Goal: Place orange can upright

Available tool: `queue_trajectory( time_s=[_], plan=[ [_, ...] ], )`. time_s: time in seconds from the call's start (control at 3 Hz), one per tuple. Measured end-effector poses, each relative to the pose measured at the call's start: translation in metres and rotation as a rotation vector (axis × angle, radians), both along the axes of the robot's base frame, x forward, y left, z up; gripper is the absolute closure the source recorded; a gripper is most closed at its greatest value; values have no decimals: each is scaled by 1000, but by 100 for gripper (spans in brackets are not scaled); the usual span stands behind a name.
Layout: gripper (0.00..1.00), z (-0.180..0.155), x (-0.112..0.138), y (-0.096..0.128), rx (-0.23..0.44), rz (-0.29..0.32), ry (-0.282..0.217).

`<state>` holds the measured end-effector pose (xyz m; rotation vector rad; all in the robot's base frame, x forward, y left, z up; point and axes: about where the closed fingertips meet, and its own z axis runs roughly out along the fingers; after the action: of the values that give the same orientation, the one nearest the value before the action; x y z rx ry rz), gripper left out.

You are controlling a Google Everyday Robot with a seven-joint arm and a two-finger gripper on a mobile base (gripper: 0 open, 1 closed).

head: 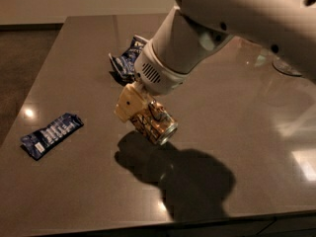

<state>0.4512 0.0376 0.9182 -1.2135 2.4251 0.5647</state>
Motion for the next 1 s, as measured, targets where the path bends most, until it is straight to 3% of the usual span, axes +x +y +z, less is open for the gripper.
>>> queue_trajectory(
  time_s=[0.33, 1.0],
  plan=[
    [100, 15, 20, -10, 90, 8, -69],
    [100, 28, 50, -49, 335, -67, -291]
  ],
)
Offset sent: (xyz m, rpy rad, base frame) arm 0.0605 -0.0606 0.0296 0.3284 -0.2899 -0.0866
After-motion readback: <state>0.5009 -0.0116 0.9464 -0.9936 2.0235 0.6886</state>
